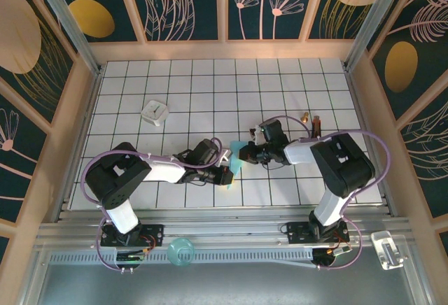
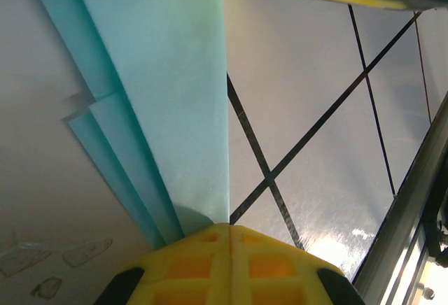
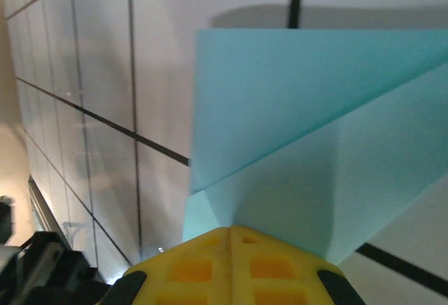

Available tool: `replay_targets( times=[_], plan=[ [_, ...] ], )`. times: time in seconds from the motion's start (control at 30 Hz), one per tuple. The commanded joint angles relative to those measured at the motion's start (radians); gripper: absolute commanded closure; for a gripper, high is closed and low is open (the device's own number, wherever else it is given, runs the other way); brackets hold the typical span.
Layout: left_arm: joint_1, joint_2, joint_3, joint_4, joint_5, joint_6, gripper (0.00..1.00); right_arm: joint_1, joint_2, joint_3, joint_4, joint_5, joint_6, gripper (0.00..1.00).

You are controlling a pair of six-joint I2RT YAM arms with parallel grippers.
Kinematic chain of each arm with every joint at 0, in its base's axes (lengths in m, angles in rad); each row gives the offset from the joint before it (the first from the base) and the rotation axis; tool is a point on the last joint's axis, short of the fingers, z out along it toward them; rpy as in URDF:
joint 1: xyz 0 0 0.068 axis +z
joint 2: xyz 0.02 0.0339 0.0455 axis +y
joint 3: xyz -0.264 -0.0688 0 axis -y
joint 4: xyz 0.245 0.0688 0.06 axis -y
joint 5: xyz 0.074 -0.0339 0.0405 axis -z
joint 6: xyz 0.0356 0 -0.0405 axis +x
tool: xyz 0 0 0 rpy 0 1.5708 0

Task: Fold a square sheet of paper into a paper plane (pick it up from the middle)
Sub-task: Fold the wing for the fifth time at the center of the table.

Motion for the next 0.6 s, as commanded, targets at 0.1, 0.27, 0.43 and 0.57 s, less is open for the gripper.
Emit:
replay_targets(
  times=[0.1, 0.27, 0.43, 0.57],
  plan=[
    [0.001, -0.057, 0.045, -0.138, -0.035, -0.036, 0.76, -0.005, 0.048, -0.029, 0.038, 0.013, -0.013, 0.97],
    [0.000, -0.059, 0.049, 0.016, -0.008, -0.107, 0.78, -0.008, 0.048, -0.045, 0.047, 0.010, -0.007, 0.97],
    [0.001, 0.027, 0.096, 0.069, -0.015, -0.111, 0.98, -0.014, 0.047, -0.043, 0.055, -0.005, 0.008, 0.97],
    [0.001, 0.073, 0.112, 0.105, -0.027, -0.116, 1.00, -0.015, 0.047, -0.042, 0.055, -0.010, 0.012, 0.97]
  ],
)
